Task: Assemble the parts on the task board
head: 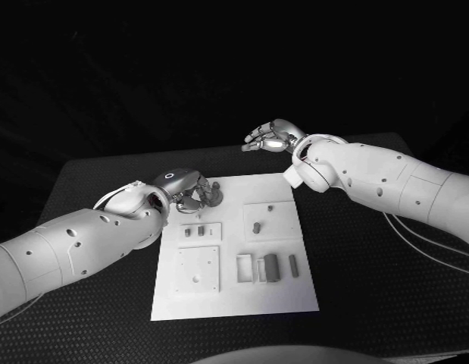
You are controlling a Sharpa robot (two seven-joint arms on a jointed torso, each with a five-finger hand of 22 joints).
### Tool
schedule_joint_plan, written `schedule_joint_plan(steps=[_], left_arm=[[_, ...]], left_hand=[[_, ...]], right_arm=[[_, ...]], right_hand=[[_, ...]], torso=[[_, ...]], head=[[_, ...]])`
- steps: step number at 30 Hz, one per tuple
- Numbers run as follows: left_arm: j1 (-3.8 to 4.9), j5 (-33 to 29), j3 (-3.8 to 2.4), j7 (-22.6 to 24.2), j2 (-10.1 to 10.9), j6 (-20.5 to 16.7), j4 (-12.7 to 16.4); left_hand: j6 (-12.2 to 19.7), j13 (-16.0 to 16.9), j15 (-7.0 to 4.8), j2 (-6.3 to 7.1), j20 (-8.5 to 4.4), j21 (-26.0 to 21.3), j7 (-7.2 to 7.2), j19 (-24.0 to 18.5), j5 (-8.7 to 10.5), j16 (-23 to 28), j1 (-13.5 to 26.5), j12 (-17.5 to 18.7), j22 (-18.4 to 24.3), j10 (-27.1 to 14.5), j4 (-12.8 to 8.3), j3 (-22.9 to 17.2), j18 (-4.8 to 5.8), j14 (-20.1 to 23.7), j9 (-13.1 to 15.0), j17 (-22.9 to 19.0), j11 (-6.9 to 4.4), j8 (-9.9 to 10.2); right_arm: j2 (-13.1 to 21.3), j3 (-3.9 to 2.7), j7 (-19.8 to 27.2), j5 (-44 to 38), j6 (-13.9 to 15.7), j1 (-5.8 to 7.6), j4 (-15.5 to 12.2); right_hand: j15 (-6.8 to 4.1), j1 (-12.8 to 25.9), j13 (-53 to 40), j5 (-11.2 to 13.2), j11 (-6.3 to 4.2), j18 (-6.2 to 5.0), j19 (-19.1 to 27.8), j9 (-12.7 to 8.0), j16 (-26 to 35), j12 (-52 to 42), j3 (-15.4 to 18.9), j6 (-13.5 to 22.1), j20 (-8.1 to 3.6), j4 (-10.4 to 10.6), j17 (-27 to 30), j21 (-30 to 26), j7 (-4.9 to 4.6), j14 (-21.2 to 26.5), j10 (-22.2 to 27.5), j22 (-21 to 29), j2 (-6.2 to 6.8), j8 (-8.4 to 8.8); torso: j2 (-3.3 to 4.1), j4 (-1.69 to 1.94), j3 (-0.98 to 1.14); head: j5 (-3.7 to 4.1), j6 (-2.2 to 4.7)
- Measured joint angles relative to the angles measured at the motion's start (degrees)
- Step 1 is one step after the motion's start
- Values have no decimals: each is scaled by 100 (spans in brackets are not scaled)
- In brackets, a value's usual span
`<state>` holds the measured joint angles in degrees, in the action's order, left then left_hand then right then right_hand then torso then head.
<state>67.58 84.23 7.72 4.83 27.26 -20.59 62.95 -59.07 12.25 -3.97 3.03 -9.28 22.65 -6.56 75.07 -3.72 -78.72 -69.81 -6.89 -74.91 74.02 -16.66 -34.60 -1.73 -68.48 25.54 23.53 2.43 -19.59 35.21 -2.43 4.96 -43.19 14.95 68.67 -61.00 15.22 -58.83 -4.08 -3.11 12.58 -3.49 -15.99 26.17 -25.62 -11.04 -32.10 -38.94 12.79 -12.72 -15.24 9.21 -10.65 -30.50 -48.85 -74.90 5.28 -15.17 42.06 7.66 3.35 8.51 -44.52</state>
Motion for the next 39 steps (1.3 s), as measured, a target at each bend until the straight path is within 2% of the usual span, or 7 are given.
schedule_joint_plan(steps=[11, 23, 31, 39], left_arm=[[1, -1, 37, -54, 318, 239, 218], [-1, 17, 81, -110, 330, 381, 215], [-2, 42, 140, -139, 318, 467, 126], [-2, 69, 163, -162, 300, 535, 98]], left_hand=[[-5, -1, 1, 15, 9, 0, -5, 8, 0, 0, -14, -1, 1, 0, 8, -18, 0, 0, 0, 0, 0, 0], [-5, 7, 1, 25, 10, 0, -5, 8, 1, 0, -24, 2, -3, -1, 0, -26, -1, 0, -6, 1, -1, 4], [-5, 7, 2, 15, 10, 0, -5, 8, 2, 0, -12, 3, -3, 11, -1, -26, 0, -1, -4, 1, 12, 19], [-18, 7, 4, 8, 11, 0, 7, 8, 2, 1, 10, 3, -2, 14, -1, -26, 0, -3, -3, -4, 15, 0]], right_arm=[[0, 0, 0, 0, -2, 0, 11], [-6, 0, 1, 1, -7, -1, 16], [-10, 0, 1, 1, -8, -1, 15], [-8, 0, 2, 1, -10, -1, 16]], right_hand=[[0, 0, 0, 0, 0, 0, 0, 0, 0, 0, 0, 0, 0, 0, 0, 0, 0, 0, 0, 0, 0, 0], [0, 0, 0, 0, 0, 0, 0, 0, 0, 0, 0, 0, 0, 0, 0, 0, 0, 0, 0, 0, 0, 0], [0, 0, 0, 0, 0, 0, 0, -5, 0, 0, 0, 0, 0, 0, 0, 0, 0, 0, 0, -4, 0, 0], [0, 0, 0, 0, 0, 0, 0, -4, 0, 0, 0, 0, 0, 0, 0, 0, 0, 0, 0, -4, 0, 0]], torso=[[1, 3, 2], [12, -12, 4], [10, -15, 13], [8, -18, 16]], head=[[-29, -16], [-77, -22], [-86, -29], [-91, -36]])
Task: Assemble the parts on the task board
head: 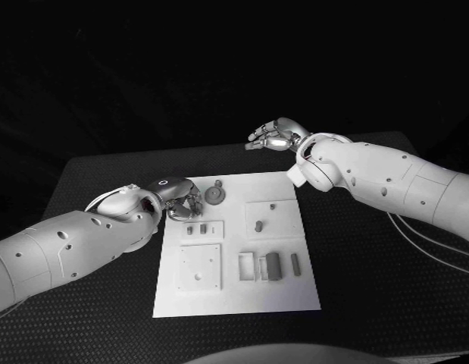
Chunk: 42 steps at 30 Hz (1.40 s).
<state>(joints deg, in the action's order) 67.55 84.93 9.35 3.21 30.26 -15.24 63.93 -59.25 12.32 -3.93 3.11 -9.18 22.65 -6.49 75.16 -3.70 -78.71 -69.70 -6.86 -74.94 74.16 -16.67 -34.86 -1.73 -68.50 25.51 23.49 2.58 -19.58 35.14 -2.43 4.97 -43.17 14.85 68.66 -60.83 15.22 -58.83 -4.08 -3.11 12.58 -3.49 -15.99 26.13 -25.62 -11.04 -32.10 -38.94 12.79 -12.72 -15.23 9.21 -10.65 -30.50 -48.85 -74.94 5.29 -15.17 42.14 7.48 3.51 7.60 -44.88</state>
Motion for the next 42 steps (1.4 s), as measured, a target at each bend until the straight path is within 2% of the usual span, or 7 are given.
schedule_joint_plan(steps=[23, 42], left_arm=[[1, 37, 2, -29, -71, 78, -29], [15, 73, 27, -93, -110, 173, -63]], left_hand=[[-8, 7, 7, 15, 9, 0, 7, 8, 1, 0, 14, 4, 1, 0, -1, 1, 0, -7, -5, 1, 0, 2], [-9, 11, 8, 19, 10, 0, 6, 9, 1, 0, 11, 4, 3, 15, -8, 8, -1, -7, 0, 1, -25, 1]], right_arm=[[0, 0, 2, 0, -3, 0, 0], [5, 0, 2, 1, -4, 0, 5]], right_hand=[[0, 0, 0, 0, 0, 0, 0, -5, 0, 0, 0, 0, 0, 0, 0, -23, 0, 0, 0, 1, 0, 0], [0, 0, 0, 0, 0, 0, 0, -4, 0, 0, 0, 0, 0, 0, 0, -22, 0, 0, 0, 2, 0, -19]], torso=[[-1, 2, -3], [1, 3, -2]], head=[[16, 1], [44, -9]])
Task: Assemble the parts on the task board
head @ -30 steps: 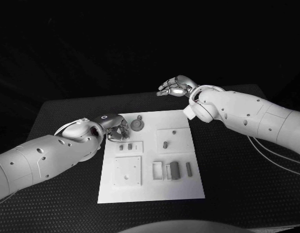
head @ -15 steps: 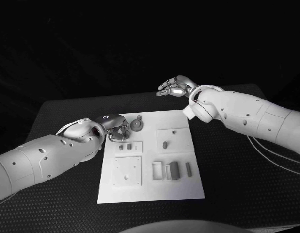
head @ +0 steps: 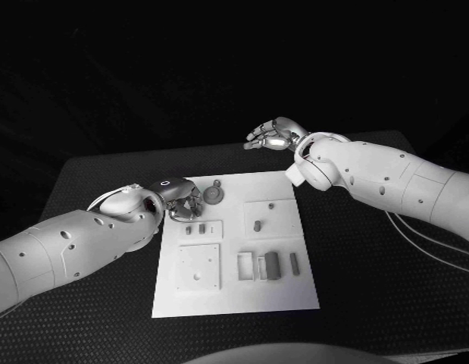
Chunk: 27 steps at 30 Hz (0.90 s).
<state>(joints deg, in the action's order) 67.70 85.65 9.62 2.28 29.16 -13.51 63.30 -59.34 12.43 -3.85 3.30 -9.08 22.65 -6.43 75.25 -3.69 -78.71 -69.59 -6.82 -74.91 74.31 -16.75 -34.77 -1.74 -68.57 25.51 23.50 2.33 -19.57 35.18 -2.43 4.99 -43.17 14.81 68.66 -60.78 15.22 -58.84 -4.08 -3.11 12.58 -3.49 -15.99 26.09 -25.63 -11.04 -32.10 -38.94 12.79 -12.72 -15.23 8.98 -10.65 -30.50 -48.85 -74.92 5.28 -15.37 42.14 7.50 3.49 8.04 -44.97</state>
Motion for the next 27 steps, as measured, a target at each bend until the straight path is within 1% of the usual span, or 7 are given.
schedule_joint_plan(steps=[5, 8, 11, 15, 27], left_arm=[[7, 25, 13, -10, -29, 26, -37], [22, 32, 56, -3, -59, 25, -71], [26, 39, 77, 2, -78, 21, -96], [24, 48, 91, 2, -89, 20, -125], [16, 55, 98, 20, -107, 10, -161]], left_hand=[[0, 6, 1, -10, 0, 0, 0, 0, 0, 0, 5, 0, 0, 0, 0, 0, 0, 0, 1, 0, 0, 0], [0, 11, 2, -19, 0, 0, 0, 0, 0, 0, 11, -1, 0, 13, -1, -1, -1, -1, 4, 0, 13, 0], [0, 11, 2, -37, 1, 0, 0, 0, -25, 0, 1, -1, 0, 19, -2, -1, -1, -2, 3, 0, 19, 0], [0, 11, 9, -37, 2, 0, 0, 1, -29, 0, 0, 0, 1, 20, -7, -7, -1, -9, 1, 0, 20, 1], [0, 15, 9, -37, -12, 0, 0, -13, -27, 0, 1, 0, -4, 39, -7, -7, -1, -9, -5, 0, 0, 12]], right_arm=[[2, 0, 0, 0, 0, 0, -1], [-6, 0, 0, 0, 0, 0, -1], [-17, 0, 0, 0, -1, 0, 3], [-27, 0, 1, 0, -1, 0, 10], [-29, 0, 2, 1, -3, 0, 11]], right_hand=[[0, 0, 0, 0, 0, 0, 0, 0, 0, 0, 0, 0, 0, 0, 0, 0, 0, 0, 0, 0, 0, 0], [0, 0, 0, 0, 0, 0, 0, 0, 0, 0, 0, 0, 0, 0, 0, 0, 0, 0, 0, 0, 0, 0], [0, 0, 0, 0, 0, 0, 0, 0, 0, 0, 0, 0, 0, 0, 0, 0, 0, 0, 0, 0, 0, 0], [0, 0, 0, 0, 0, 0, 0, -1, 0, 0, 0, 0, 0, 0, 0, 0, 0, 0, 0, 1, 0, 1], [0, 0, 0, 0, 0, 0, 0, -5, 0, 0, 0, 0, 0, 0, 0, -23, 0, 0, 0, 1, 0, 1]], torso=[[-2, 2, 0], [-2, 1, 0], [0, -1, 0], [3, -7, 2], [0, -2, 2]], head=[[-3, -1], [-6, -1], [-5, 4], [-5, 6], [-4, -2]])
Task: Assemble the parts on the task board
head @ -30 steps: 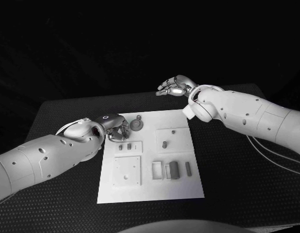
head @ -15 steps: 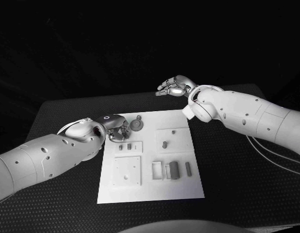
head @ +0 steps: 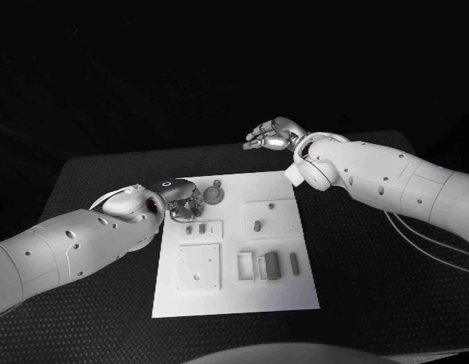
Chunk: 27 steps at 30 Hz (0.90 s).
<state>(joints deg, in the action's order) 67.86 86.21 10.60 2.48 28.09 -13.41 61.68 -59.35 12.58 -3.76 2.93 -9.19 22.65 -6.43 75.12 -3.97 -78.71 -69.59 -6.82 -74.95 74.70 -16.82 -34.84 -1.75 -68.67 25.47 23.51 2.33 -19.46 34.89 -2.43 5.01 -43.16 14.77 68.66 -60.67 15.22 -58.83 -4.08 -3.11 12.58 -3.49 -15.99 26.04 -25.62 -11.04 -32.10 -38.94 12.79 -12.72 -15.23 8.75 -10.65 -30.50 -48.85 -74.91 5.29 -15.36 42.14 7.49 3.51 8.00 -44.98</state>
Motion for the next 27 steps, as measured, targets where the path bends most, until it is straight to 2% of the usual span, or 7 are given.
schedule_joint_plan(steps=[5, 8, 11, 15, 21, 27], left_arm=[[-4, -32, 5, 25, 5, -26, -12], [-6, -60, 7, 28, 10, -33, -18], [-14, -101, 17, 28, 16, -34, -34], [-31, -146, 25, 24, 28, -30, -51], [-28, -192, 22, 14, 35, -29, -57], [-27, -214, 20, 5, 50, -32, -65]], left_hand=[[0, 6, 0, 20, 8, 0, -1, -8, 2, 0, 63, 36, 0, 0, 5, 61, 0, 0, 1, 0, 0, 8], [145, 6, 9, 49, -15, 0, -114, -37, 3, 0, 106, 90, 1, -30, 10, 105, 0, 32, -26, 0, 30, 80], [380, -10, 58, 215, 28, 0, -175, -134, 1, 0, 161, 193, 1, -151, 11, 268, 2, 140, -92, 0, 105, 206], [580, -44, 110, 335, 69, -41, -244, -194, 26, 0, 200, 284, 1, -326, 7, 484, 3, 217, -138, 0, 167, 324], [900, -52, 180, 371, 119, -68, -364, -247, 26, 0, 175, 284, 2, -470, 18, 712, 4, 288, -178, 7, 227, 398], [941, -51, 201, 378, 139, -97, -368, -267, 26, 0, 167, 284, 2, -531, 1, 769, 3, 309, -186, 6, 248, 420]], right_arm=[[0, 0, 0, 0, 0, 0, 0], [0, 0, 0, 0, 0, 0, 0], [5, 0, 0, 0, 0, 0, 0], [7, 0, 0, 1, 0, 0, 0], [8, 0, 0, 1, -7, 0, 0], [23, 0, -4, 1, -16, 0, 5]], right_hand=[[0, 0, 0, 0, 0, 0, 0, 0, 0, 0, 0, 0, 0, 0, 0, 0, 0, 0, 0, 0, 0, 0], [0, 0, 0, 0, 0, 0, 0, 0, 0, 0, 0, 20, 0, 0, 0, 0, 20, 0, 0, 0, 0, 0], [0, 0, 0, 0, 0, 0, 0, 0, 0, 0, 0, 21, 0, 0, 0, 0, 21, 0, 0, 0, 0, 0], [0, 0, 0, 0, 0, 0, 0, 0, 0, 0, 0, 21, 0, 0, 0, 0, 21, 0, 0, 0, 0, 0], [0, 0, 3, 0, 0, 0, 0, -5, 0, 0, 0, 21, 0, 0, 0, 0, 21, 0, 0, 0, 0, 0], [0, 0, 5, 0, 0, 0, 0, -5, 0, 22, 16, 21, 0, 16, 0, 0, 21, 0, 0, 0, 0, 0]], torso=[[-2, -1, 0], [-2, 0, 0], [-3, 2, 0], [-3, 2, 0], [-3, 2, 0], [-3, 2, -2]], head=[[-1, 10], [-3, 14], [-3, 14], [2, 10], [12, 5], [15, 6]])
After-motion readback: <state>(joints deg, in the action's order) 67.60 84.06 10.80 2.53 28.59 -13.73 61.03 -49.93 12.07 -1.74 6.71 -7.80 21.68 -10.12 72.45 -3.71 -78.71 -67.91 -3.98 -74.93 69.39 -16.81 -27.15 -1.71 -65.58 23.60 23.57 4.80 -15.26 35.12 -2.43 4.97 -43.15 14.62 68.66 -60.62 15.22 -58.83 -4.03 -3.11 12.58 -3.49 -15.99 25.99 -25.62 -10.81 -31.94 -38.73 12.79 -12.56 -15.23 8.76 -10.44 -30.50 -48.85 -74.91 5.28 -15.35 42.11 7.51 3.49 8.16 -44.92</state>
